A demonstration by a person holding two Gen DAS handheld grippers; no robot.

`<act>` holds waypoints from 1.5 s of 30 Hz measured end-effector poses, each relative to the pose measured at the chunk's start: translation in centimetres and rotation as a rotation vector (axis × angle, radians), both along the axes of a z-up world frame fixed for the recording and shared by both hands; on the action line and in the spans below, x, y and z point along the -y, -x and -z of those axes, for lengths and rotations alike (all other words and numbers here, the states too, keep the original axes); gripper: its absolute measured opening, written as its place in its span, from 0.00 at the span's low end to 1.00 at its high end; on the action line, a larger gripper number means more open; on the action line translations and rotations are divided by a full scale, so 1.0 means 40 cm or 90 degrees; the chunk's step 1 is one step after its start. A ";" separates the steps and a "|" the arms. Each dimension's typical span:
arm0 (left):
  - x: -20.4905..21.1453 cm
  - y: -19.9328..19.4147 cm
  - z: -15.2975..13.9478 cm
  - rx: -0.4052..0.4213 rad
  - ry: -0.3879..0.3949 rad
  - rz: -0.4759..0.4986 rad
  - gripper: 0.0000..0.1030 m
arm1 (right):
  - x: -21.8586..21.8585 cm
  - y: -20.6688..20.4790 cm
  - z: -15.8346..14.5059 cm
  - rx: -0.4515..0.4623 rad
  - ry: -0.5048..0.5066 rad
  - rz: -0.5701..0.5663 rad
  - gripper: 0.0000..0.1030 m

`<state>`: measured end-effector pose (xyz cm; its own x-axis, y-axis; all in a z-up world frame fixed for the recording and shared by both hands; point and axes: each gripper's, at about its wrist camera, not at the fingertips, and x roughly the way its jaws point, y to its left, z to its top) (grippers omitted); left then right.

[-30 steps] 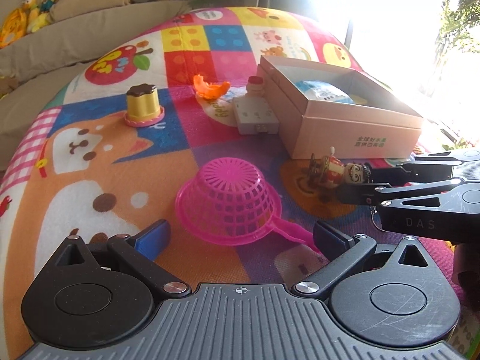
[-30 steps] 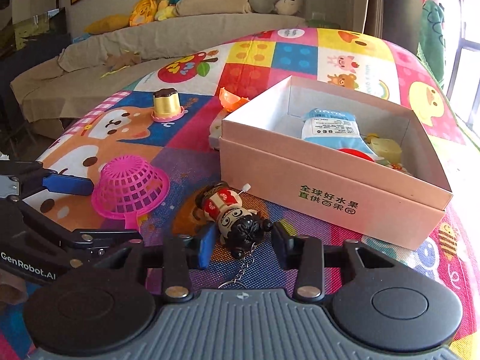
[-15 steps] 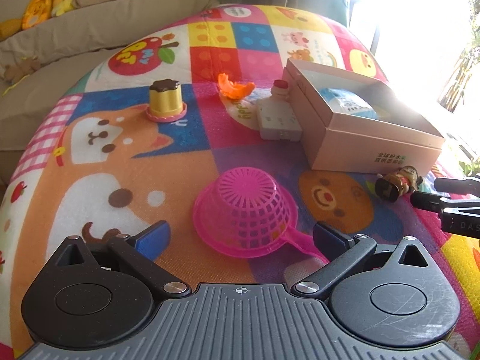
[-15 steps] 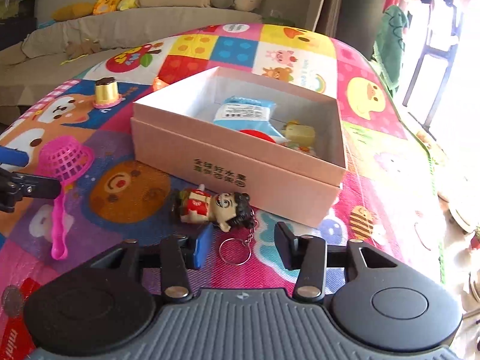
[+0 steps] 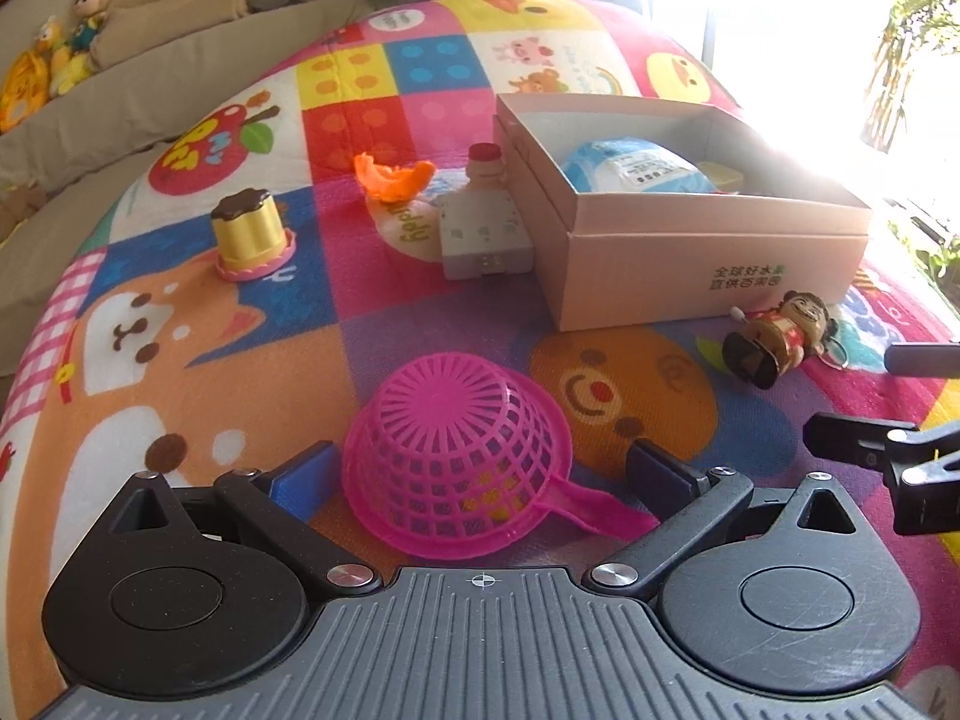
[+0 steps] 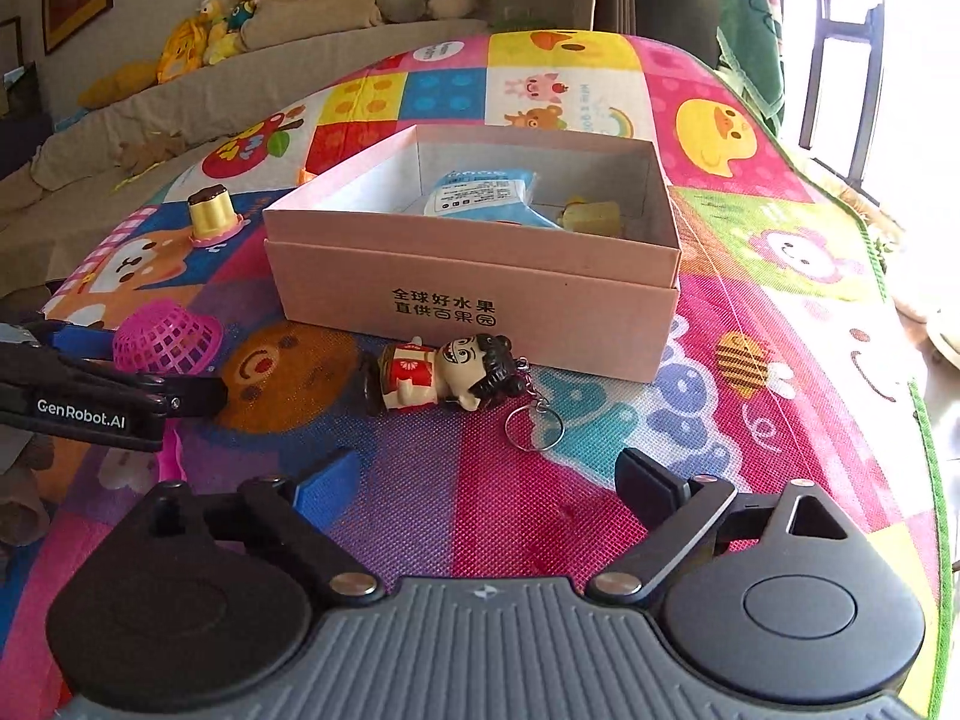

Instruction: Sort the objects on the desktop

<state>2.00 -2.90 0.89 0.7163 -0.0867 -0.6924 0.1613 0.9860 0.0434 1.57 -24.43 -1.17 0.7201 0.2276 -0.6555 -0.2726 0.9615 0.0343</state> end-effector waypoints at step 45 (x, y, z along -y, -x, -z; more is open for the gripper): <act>-0.128 0.063 0.000 0.016 0.056 -0.027 1.00 | -0.079 -0.072 -0.013 0.007 0.013 -0.043 0.63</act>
<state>-0.53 2.21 0.87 0.7382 -0.1149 -0.6647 0.1186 0.9921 -0.0398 4.43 -21.28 -0.66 0.7103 0.2626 -0.6531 -0.3370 0.9414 0.0121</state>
